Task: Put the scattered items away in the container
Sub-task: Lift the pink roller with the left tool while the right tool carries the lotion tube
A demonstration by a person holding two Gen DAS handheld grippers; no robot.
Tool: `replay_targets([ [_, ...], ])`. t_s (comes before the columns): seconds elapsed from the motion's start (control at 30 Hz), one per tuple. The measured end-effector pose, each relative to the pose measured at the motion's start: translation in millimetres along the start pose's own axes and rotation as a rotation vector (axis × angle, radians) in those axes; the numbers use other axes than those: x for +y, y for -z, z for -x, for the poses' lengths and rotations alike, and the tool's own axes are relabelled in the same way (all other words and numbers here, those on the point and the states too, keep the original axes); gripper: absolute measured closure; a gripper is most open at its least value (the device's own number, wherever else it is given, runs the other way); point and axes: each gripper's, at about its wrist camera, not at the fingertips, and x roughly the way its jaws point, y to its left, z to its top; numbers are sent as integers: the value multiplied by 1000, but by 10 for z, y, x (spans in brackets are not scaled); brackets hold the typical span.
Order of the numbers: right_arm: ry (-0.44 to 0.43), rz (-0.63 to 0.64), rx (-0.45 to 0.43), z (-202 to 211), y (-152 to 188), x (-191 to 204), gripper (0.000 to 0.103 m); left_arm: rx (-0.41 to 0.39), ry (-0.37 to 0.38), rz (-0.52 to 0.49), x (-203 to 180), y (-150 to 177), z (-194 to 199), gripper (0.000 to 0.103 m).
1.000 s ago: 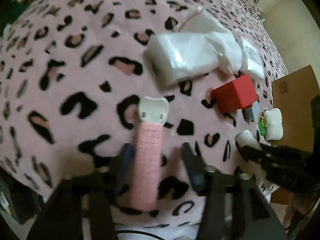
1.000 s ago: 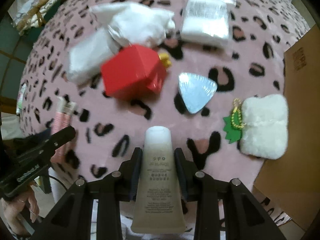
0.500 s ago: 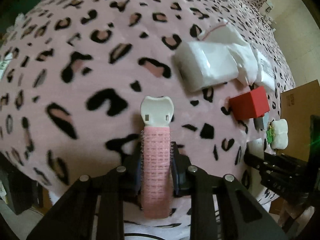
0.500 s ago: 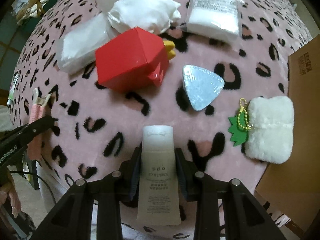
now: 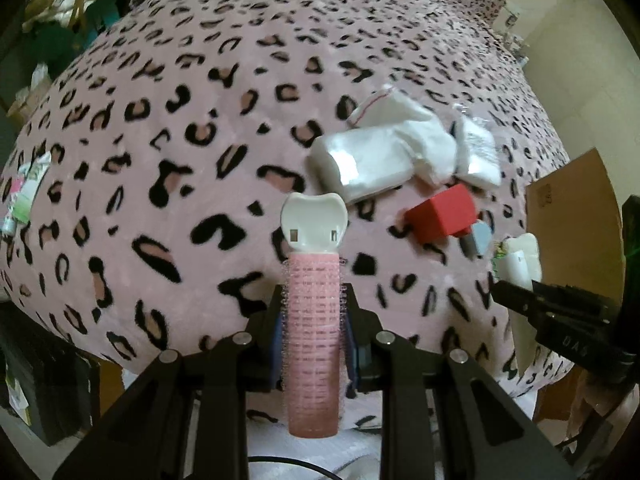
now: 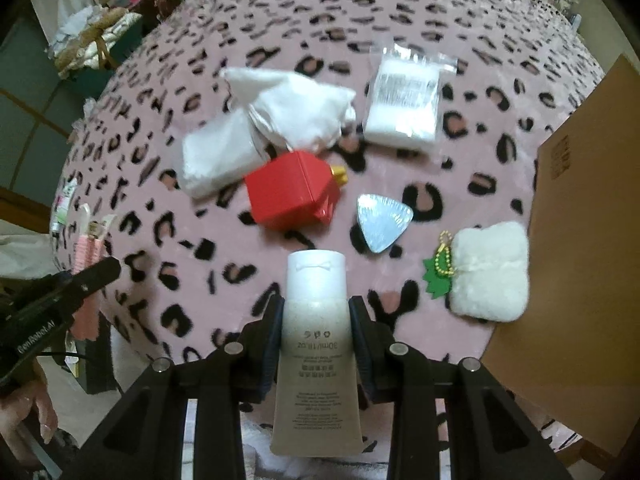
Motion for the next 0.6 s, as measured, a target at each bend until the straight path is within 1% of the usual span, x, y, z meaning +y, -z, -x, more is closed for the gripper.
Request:
replay_targets([
  [0.03,0,3,-11,73,9,-23,70,-3,2,-8,-46,-7,35,78],
  [0.07,-2,4,-20,201,64,-163,70,-6,4,-15,-91,-10,76,78],
  [0.3,-8,5,-62,426,77,-156,70,-23,12,-73,-394,-23,280,78],
  [0.6,-18,-22,-128,759,117,-344,70,-52,15,-166,-877,-68,487,78],
])
